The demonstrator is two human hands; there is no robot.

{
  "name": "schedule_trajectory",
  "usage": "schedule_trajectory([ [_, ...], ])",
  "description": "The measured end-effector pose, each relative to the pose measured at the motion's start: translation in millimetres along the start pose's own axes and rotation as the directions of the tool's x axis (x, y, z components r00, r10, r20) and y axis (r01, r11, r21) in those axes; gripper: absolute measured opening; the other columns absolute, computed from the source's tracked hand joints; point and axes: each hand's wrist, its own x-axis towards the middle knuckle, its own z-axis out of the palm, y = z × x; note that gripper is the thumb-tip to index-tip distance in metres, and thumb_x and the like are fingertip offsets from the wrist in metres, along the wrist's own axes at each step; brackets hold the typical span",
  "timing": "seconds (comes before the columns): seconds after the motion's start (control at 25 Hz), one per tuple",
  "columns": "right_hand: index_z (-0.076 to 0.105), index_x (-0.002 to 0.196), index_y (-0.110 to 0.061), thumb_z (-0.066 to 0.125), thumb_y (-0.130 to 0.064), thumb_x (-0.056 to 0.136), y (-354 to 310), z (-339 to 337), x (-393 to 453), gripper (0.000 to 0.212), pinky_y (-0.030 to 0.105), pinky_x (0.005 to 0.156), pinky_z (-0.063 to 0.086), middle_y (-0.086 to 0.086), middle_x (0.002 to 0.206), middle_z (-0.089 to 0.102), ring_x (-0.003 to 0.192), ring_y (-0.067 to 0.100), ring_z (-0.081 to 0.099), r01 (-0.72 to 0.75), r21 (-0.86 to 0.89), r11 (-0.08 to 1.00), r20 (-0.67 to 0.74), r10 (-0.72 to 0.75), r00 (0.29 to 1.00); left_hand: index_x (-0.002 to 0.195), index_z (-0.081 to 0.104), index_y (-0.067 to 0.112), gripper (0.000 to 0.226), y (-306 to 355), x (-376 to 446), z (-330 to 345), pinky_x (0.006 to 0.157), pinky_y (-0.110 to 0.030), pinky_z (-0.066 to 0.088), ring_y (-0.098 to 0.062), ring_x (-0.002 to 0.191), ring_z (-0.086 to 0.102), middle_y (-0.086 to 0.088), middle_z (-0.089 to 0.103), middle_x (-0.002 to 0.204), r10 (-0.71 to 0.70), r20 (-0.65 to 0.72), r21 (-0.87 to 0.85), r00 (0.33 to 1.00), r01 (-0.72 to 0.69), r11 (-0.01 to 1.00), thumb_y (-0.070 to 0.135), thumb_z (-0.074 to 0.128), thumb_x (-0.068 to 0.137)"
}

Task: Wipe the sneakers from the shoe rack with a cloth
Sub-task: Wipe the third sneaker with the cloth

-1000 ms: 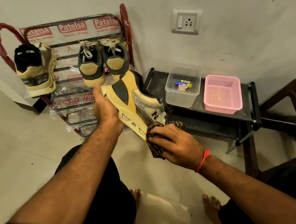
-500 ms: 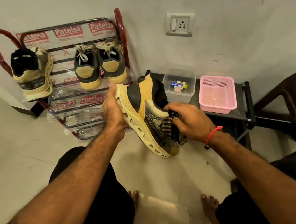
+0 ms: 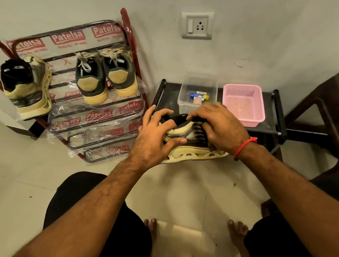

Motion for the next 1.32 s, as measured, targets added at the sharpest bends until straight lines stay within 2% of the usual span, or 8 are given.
schedule_trajectory([
  [0.16,0.054,0.137,-0.008,0.053,-0.003,0.085,-46.7,8.7,-3.3,0.053,0.019,0.111,0.033,0.012,0.133,0.048,0.123,0.017,0.045,-0.081,0.248,0.965,-0.185,0.129,0.974,0.089,0.065,0.012,0.033,-0.5,2.6,-8.0,0.112,-0.058,0.033,-0.033,0.138,0.039,-0.003,0.054,0.139,0.005,-0.205,-0.189,0.979,-0.045,0.981,0.044,0.067,0.083],
  [0.32,0.058,0.130,-0.004,0.043,-0.014,0.085,-43.3,15.2,-3.9,0.049,0.039,0.108,0.040,0.018,0.129,0.051,0.119,0.031,0.049,0.000,0.061,0.998,-0.204,0.012,0.979,0.079,0.057,0.005,0.025,-2.1,0.8,-18.1,0.103,-0.056,0.046,-0.028,0.131,0.051,-0.006,0.058,0.134,0.092,-0.279,-0.310,0.956,-0.180,0.934,0.023,0.073,0.088],
  [0.6,0.064,0.119,-0.004,0.053,0.000,0.090,49.6,2.6,8.2,0.031,0.039,0.107,0.036,0.017,0.121,0.056,0.118,0.034,0.050,-0.540,0.013,0.842,-0.135,0.536,0.833,0.082,0.060,0.007,0.021,7.5,-4.8,-20.5,0.118,-0.053,0.035,-0.035,0.147,0.033,-0.012,0.058,0.136,0.283,-0.223,-0.108,0.933,-0.312,0.944,0.020,0.075,0.089],
  [0.76,0.064,0.114,-0.005,0.050,0.004,0.083,-21.6,13.2,2.3,0.036,0.026,0.104,0.040,0.012,0.117,0.054,0.111,0.020,0.051,-0.256,0.275,0.927,-0.203,0.316,0.927,0.082,0.060,0.004,0.023,6.5,-1.7,-19.1,0.116,-0.056,0.037,-0.032,0.145,0.038,-0.010,0.058,0.136,0.169,-0.297,-0.150,0.940,-0.221,0.964,0.020,0.075,0.090],
  [0.88,0.061,0.118,-0.001,0.047,0.002,0.078,-35.7,23.6,-2.2,0.043,0.031,0.110,0.039,0.016,0.124,0.051,0.118,0.025,0.048,-0.076,0.179,0.981,-0.296,0.127,0.947,0.084,0.060,0.003,0.025,2.0,1.2,-28.0,0.111,-0.059,0.042,-0.026,0.137,0.047,-0.011,0.060,0.129,0.097,-0.384,-0.235,0.918,-0.198,0.952,0.023,0.072,0.091],
  [1.12,0.062,0.115,-0.004,0.049,0.006,0.086,44.5,-0.5,10.8,0.034,0.020,0.100,0.038,0.017,0.122,0.051,0.113,0.027,0.050,-0.504,0.203,0.840,-0.333,0.543,0.771,0.091,0.061,0.016,0.019,-8.8,-9.0,-33.0,0.107,-0.055,0.046,-0.027,0.135,0.051,-0.007,0.066,0.118,0.098,-0.330,-0.215,0.939,-0.175,0.961,0.033,0.070,0.090],
  [1.2,0.063,0.115,-0.005,0.049,0.006,0.085,34.1,-7.4,14.0,0.035,0.002,0.095,0.032,0.015,0.120,0.053,0.107,0.015,0.048,-0.414,0.260,0.872,-0.380,0.486,0.787,0.090,0.063,0.010,0.029,-8.3,-9.3,-33.6,0.105,-0.052,0.048,-0.024,0.130,0.053,-0.008,0.068,0.111,0.064,-0.322,-0.172,0.945,-0.125,0.977,0.039,0.068,0.090],
  [1.32,0.067,0.115,-0.008,0.049,0.001,0.084,8.3,-7.5,26.8,0.038,0.004,0.094,0.036,0.009,0.116,0.061,0.105,0.012,0.054,-0.215,0.433,0.876,-0.399,0.399,0.826,0.087,0.060,0.011,0.038,-4.8,-8.9,-41.1,0.116,-0.060,0.033,-0.019,0.108,0.060,-0.005,0.068,0.099,0.022,-0.313,0.011,0.949,-0.020,1.000,0.049,0.062,0.091],
])
